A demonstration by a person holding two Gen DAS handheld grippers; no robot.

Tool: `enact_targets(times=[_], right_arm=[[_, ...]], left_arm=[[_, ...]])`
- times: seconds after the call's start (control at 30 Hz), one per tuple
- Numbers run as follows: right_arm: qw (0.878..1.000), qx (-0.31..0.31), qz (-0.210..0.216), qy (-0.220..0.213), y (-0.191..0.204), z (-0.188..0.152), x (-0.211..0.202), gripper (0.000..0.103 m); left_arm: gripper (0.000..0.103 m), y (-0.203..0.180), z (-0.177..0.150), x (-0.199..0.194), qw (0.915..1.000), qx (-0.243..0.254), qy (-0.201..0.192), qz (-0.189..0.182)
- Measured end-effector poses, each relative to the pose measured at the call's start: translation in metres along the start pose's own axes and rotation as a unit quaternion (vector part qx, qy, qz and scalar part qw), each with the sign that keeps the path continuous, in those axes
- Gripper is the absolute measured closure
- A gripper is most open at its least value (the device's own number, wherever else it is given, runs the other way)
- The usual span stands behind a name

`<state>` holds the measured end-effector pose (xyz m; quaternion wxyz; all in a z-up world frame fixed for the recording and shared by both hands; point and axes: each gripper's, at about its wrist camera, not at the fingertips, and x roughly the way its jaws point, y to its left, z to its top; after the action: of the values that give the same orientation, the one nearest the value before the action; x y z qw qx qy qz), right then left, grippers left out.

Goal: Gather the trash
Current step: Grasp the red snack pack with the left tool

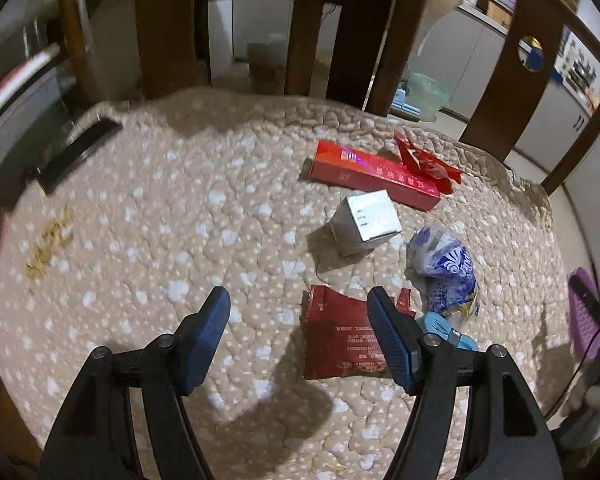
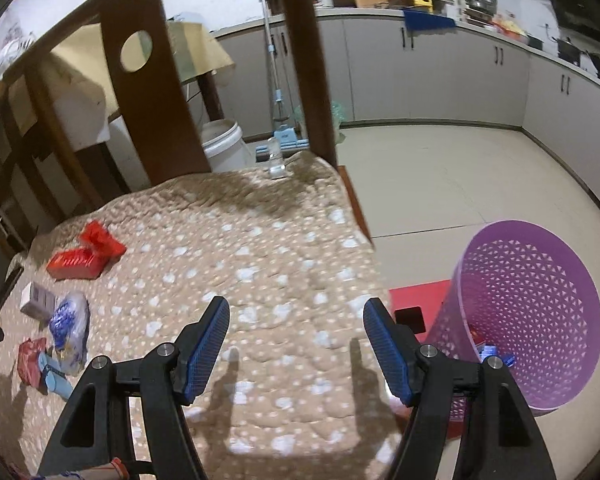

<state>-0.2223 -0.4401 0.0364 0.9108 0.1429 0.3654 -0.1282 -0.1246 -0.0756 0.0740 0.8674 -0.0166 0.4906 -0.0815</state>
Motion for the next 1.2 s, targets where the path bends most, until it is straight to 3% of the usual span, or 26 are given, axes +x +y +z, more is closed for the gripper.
enact_targets(times=[0.2, 0.33, 0.47, 0.67, 0.73, 0.83, 1.07, 1.13, 1.2], right_arm=[[1.000, -0.005, 0.003, 0.007, 0.004, -0.002, 0.003, 0.029], [1.000, 0.006, 0.005, 0.013, -0.001, 0.000, 0.004, 0.029], [1.000, 0.017, 0.006, 0.017, -0.004, 0.000, 0.005, 0.029], [0.999, 0.025, 0.015, 0.024, -0.003, 0.000, 0.006, 0.028], [0.999, 0.022, 0.016, 0.026, 0.000, -0.001, 0.007, 0.028], [0.999, 0.011, 0.015, 0.029, 0.008, -0.002, 0.010, 0.028], [0.999, -0.016, 0.014, 0.033, 0.021, -0.006, 0.011, 0.028], [0.999, -0.020, 0.015, 0.032, 0.023, -0.006, 0.011, 0.028], [0.999, -0.022, 0.017, 0.032, 0.023, -0.006, 0.011, 0.027]], left_arm=[[0.033, -0.021, -0.005, 0.020, 0.9983, 0.056, 0.014, -0.009], [0.032, -0.034, 0.006, 0.038, 0.9947, 0.089, 0.026, -0.045], [0.032, -0.040, 0.000, 0.057, 0.9832, 0.102, 0.103, -0.110], [0.032, -0.052, -0.031, 0.037, 0.9676, 0.174, 0.127, -0.132], [0.032, -0.057, -0.039, 0.029, 0.9646, 0.194, 0.127, -0.127], [0.032, -0.068, -0.052, 0.018, 0.9593, 0.246, 0.106, -0.090], [0.031, -0.084, -0.076, -0.010, 0.9308, 0.354, 0.072, -0.053], [0.030, -0.081, -0.074, -0.011, 0.9313, 0.354, 0.071, -0.048], [0.029, -0.073, -0.071, -0.010, 0.9375, 0.337, 0.071, -0.047]])
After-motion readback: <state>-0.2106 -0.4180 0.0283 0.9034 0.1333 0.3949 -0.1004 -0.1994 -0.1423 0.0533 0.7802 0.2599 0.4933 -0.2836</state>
